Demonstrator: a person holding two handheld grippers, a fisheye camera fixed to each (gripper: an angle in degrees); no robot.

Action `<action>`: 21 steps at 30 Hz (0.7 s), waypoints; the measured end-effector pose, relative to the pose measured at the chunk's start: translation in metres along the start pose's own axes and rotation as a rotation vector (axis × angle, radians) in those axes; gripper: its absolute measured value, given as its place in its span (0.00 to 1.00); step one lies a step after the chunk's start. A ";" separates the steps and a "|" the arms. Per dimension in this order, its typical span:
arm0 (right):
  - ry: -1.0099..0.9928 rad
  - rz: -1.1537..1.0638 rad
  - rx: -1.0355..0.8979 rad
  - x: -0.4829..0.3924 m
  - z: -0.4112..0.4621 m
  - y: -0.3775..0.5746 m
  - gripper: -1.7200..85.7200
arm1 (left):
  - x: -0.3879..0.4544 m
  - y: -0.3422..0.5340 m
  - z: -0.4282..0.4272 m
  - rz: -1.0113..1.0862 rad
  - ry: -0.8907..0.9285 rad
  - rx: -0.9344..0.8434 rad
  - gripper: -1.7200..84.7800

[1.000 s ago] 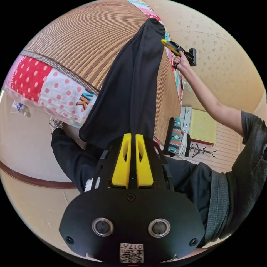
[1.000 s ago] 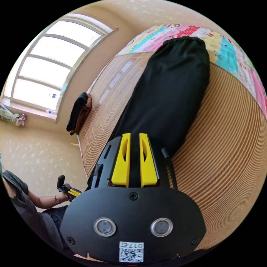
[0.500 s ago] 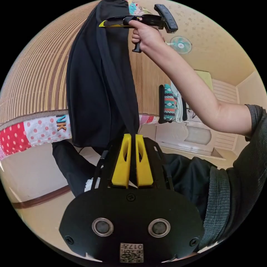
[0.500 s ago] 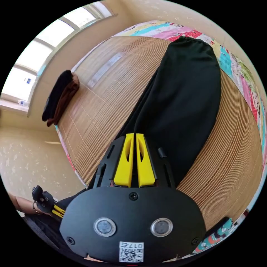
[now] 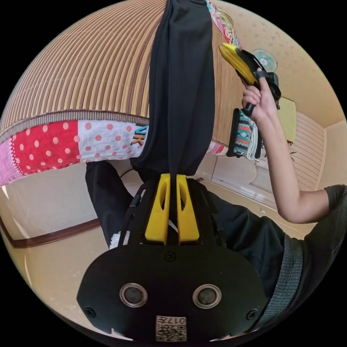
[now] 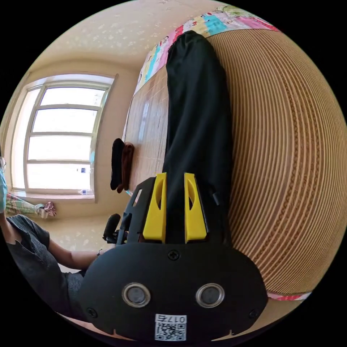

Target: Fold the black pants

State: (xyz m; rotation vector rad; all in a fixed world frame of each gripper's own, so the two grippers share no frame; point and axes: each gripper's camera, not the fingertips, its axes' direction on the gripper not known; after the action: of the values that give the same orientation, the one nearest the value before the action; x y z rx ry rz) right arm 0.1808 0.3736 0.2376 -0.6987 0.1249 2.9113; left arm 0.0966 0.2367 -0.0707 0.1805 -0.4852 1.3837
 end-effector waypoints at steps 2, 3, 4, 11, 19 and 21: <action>0.111 0.031 -0.034 0.014 -0.012 0.032 0.13 | 0.007 -0.002 0.003 -0.010 -0.010 -0.011 0.05; 0.160 0.032 -0.067 0.022 -0.015 0.050 0.14 | 0.009 -0.003 0.003 -0.013 -0.011 -0.012 0.05; 0.193 0.027 -0.126 0.030 -0.011 0.065 0.14 | 0.014 -0.003 0.003 -0.018 -0.018 -0.013 0.05; 0.029 -0.097 -0.372 0.038 -0.002 0.106 0.04 | 0.037 -0.005 0.007 -0.010 0.018 -0.077 0.05; -0.029 0.103 -0.226 0.102 -0.021 0.110 0.04 | 0.043 0.016 0.007 0.042 0.106 -0.004 0.06; -0.131 0.114 -0.167 0.108 -0.024 0.103 0.06 | 0.031 0.015 0.023 -0.081 0.019 -0.024 0.07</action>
State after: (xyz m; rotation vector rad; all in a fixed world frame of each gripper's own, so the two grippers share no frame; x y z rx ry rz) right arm 0.0802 0.2825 0.1721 -0.5385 -0.0970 3.0927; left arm 0.0805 0.2577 -0.0392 0.1652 -0.4737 1.2989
